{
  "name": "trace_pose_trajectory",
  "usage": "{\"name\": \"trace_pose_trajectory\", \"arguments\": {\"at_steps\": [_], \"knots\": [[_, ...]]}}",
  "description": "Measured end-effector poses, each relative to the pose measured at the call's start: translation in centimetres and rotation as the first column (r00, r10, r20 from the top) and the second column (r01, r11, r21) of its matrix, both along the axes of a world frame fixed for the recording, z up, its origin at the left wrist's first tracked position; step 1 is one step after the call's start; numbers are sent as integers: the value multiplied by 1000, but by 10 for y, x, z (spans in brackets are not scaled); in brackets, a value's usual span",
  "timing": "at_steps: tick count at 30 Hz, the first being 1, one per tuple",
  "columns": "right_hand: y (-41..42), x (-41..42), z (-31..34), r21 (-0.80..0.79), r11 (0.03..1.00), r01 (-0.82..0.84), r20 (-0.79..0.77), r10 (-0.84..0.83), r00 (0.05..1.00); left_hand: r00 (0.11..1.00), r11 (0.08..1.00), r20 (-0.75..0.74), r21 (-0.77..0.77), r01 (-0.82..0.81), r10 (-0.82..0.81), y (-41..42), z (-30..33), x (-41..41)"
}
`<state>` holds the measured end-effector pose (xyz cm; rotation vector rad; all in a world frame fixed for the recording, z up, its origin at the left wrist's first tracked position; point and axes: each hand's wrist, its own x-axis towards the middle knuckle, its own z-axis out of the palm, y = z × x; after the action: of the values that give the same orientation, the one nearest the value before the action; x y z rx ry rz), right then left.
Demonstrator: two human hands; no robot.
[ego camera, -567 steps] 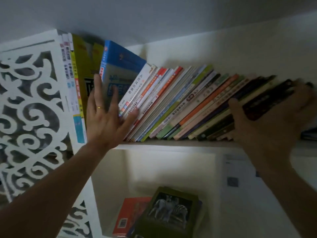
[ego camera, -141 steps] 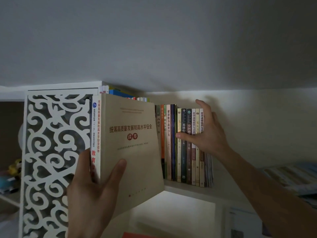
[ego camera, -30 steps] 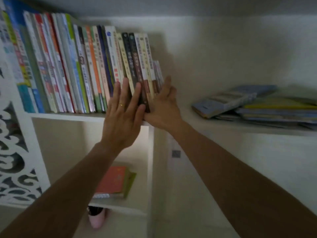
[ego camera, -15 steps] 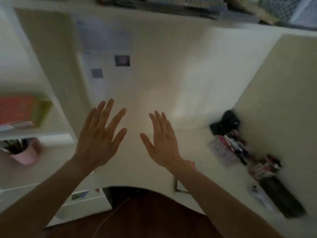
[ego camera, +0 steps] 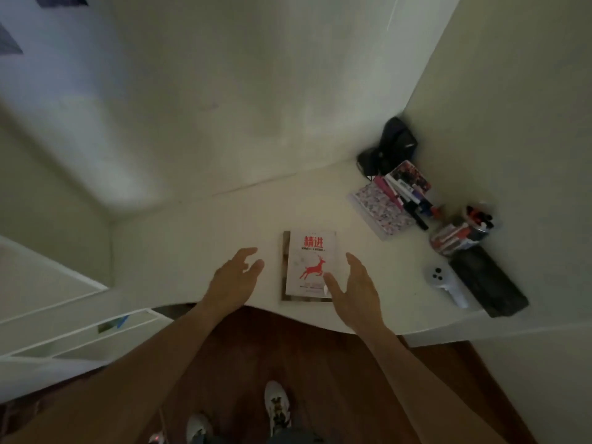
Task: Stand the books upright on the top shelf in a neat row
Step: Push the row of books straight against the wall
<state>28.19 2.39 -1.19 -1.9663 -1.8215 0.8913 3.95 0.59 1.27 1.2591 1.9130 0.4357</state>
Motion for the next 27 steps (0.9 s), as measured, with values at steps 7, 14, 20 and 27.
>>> {"name": "trace_pose_trajectory", "arguments": {"at_steps": [7,14,20,27], "knots": [[81,6,-104,-310,940,143,-13,-155,988,966,944,106,-262,-200,234,55,-111,60],[91,-21,-153,-344,935,84,62,-66,996,862,882,248,-296,-367,442,80,-175,79],[55,-35,-107,-409,911,43,-345,-198,917,780,917,486,-150,-369,394,29,-123,43],[44,-143,101,-113,983,-143,-750,10,661,779,856,573,240,-458,256,-10,94,-57]]}}
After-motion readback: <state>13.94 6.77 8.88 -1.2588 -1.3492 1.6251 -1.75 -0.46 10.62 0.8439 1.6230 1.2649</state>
